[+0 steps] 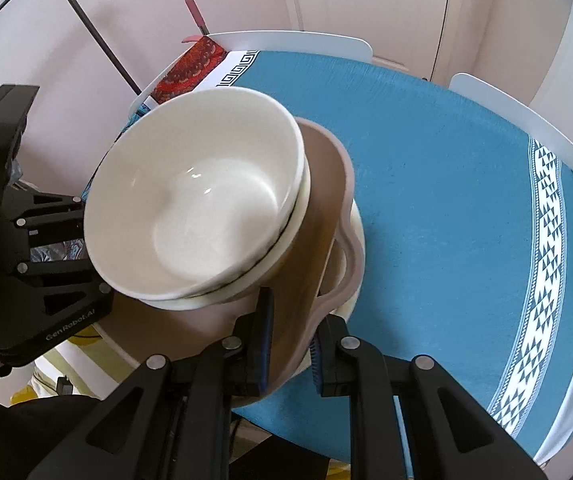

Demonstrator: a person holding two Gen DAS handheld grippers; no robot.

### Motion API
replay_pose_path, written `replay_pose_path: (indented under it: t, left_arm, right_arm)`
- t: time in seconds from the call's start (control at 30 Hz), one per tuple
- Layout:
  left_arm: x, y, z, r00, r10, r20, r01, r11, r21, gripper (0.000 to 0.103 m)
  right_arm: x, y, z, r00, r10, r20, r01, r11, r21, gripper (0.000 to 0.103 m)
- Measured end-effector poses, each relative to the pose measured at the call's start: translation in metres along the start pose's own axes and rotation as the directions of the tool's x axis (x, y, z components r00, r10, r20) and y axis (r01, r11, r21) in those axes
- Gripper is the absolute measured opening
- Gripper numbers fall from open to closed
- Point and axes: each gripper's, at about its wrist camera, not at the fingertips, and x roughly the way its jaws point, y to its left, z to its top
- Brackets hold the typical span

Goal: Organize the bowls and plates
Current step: 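Carry the basin with bowls and lower it onto the plate stack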

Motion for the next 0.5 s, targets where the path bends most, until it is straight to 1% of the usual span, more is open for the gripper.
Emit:
replay_pose_path:
  t: [0.17, 0.27, 0.33, 0.4, 0.47, 0.5]
  left_arm:
    - [0.002, 0.002, 0.002, 1.0, 0.01, 0.009, -0.01, 1.0, 0.01, 0.01]
    - [0.003, 0.003, 0.004, 1.0, 0.002, -0.004, -0.002, 1.0, -0.007, 0.01]
    - [0.005, 0.004, 0.006, 1.0, -0.005, -0.031, 0.004, 0.999, -0.033, 0.014]
    - [0.008, 0.004, 0.007, 0.998, -0.017, -0.052, 0.015, 0.999, -0.044, 0.017]
    - [0.011, 0.004, 0.007, 0.996, -0.035, -0.079, 0.031, 0.998, -0.05, 0.022]
    - [0.012, 0.003, 0.007, 0.995, -0.046, -0.089, 0.042, 0.998, -0.05, 0.023]
  right_arm:
    - [0.003, -0.001, 0.001, 1.0, 0.002, 0.001, -0.002, 1.0, 0.017, 0.015]
    - [0.005, -0.001, 0.001, 1.0, 0.015, -0.006, -0.015, 1.0, 0.02, 0.015]
    - [0.004, -0.001, 0.002, 1.0, 0.024, -0.02, -0.024, 0.999, 0.024, 0.015]
    - [0.005, -0.002, 0.004, 0.999, 0.029, -0.033, -0.028, 0.999, 0.03, 0.015]
    - [0.004, -0.002, 0.005, 0.999, 0.026, -0.046, -0.025, 0.999, 0.026, 0.015]
    - [0.005, -0.002, 0.006, 0.998, 0.027, -0.053, -0.026, 0.999, 0.026, 0.015]
